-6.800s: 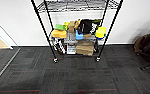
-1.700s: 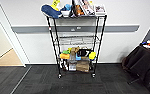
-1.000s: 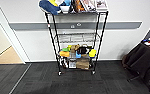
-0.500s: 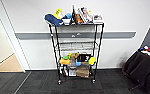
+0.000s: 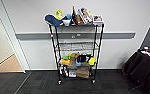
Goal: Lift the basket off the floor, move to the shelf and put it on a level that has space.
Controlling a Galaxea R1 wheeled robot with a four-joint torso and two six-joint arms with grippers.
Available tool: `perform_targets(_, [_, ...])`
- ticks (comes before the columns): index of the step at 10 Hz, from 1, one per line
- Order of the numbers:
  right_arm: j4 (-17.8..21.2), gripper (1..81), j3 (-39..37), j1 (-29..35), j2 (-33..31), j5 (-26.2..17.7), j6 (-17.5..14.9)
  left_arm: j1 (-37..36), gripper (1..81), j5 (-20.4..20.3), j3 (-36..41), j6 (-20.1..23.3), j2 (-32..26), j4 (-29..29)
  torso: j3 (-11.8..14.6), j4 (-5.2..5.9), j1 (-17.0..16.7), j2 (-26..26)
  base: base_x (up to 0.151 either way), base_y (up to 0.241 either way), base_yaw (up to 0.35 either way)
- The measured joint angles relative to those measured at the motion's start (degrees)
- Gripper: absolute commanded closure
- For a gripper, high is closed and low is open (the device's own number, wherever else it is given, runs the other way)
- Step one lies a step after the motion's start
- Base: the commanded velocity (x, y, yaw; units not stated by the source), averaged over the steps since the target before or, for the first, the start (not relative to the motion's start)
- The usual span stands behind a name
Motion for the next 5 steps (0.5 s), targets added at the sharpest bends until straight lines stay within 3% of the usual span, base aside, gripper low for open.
perform_targets(2, [-0.28,81.1,-1.16,0.00,0.09,-0.95,0.00,-0.02,81.1,-0.06,0.13,0.00,0.49,0.50,0.00,0.00,0.00,0.00,0.000,0.000,0.000])
perform_targets(5, [-0.41,81.1,-1.16,-0.52,0.11,-1.52,0.00,0.74,81.1,0.13,0.33,-0.02,0.41,0.57,0.04,0.00,-0.17,-0.09,0.091,0.000,0.000])
